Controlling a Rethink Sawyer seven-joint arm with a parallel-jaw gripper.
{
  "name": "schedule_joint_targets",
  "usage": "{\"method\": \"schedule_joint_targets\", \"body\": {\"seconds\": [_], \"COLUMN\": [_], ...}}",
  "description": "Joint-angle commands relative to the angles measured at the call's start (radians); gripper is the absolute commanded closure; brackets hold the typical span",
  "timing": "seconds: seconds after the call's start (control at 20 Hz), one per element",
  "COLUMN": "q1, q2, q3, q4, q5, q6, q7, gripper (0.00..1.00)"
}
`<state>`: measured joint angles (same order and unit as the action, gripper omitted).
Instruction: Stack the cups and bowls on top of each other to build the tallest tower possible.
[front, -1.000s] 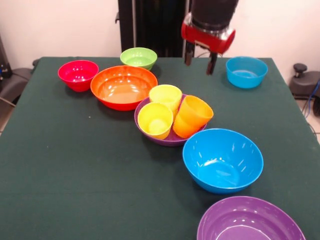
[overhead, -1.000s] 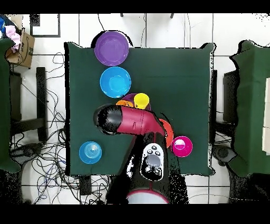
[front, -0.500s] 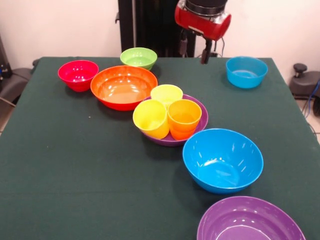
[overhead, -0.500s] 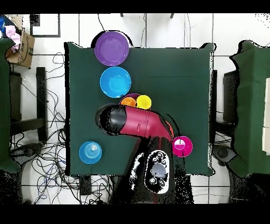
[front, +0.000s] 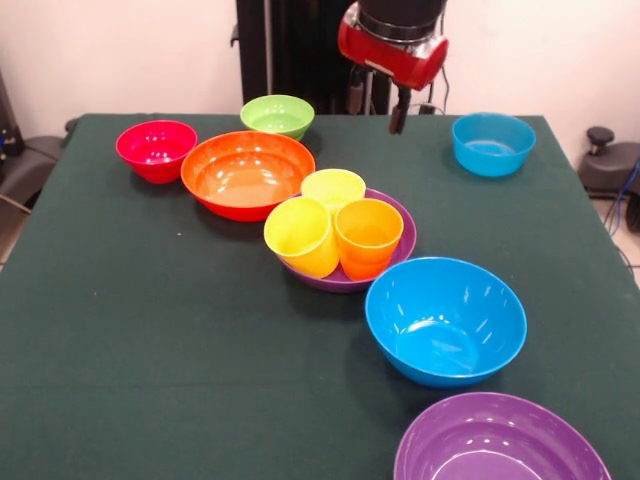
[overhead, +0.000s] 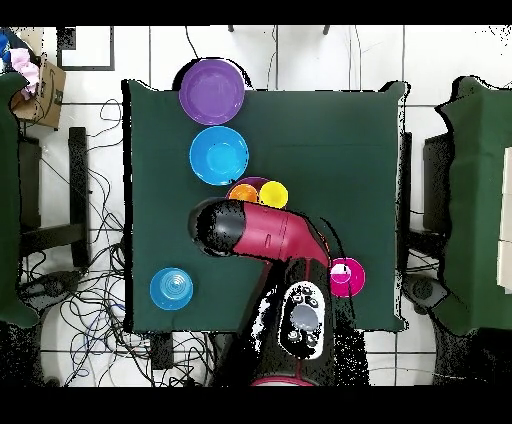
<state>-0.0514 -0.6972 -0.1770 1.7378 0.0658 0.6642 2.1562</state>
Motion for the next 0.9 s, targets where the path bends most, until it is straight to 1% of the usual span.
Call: {"method": "schedule_joint_targets", "body": {"seconds": [0.05, 0.1, 0.25, 0.35, 0.45, 0.6, 0.65, 0.85, 0.9], "q1": [-0.015, -0.023, -0.024, -0.016, -0.006, 0.006, 0.007, -0.009, -0.016], "q2": [0.111, 0.125, 0.126, 0.109, 0.092, 0.081, 0.076, 0.033, 0.0], "q3": [0.053, 0.069, 0.094, 0.102, 0.103, 0.087, 0.084, 0.082, 0.08], "q4": [-0.02, -0.024, -0.028, -0.04, -0.063, -0.116, -0.119, -0.088, -0.062], "q5": [-0.018, -0.01, 0.005, 0.015, 0.021, 0.021, 0.02, 0.012, 0.005], "q6": [-0.135, -0.172, -0.205, -0.186, -0.151, -0.055, -0.041, 0.029, 0.072], "q7": [0.114, 0.111, 0.103, 0.099, 0.092, 0.086, 0.086, 0.056, 0.033], "gripper": [0.0, 0.0, 0.0, 0.0, 0.0, 0.0, 0.0, 0.0, 0.0]}}
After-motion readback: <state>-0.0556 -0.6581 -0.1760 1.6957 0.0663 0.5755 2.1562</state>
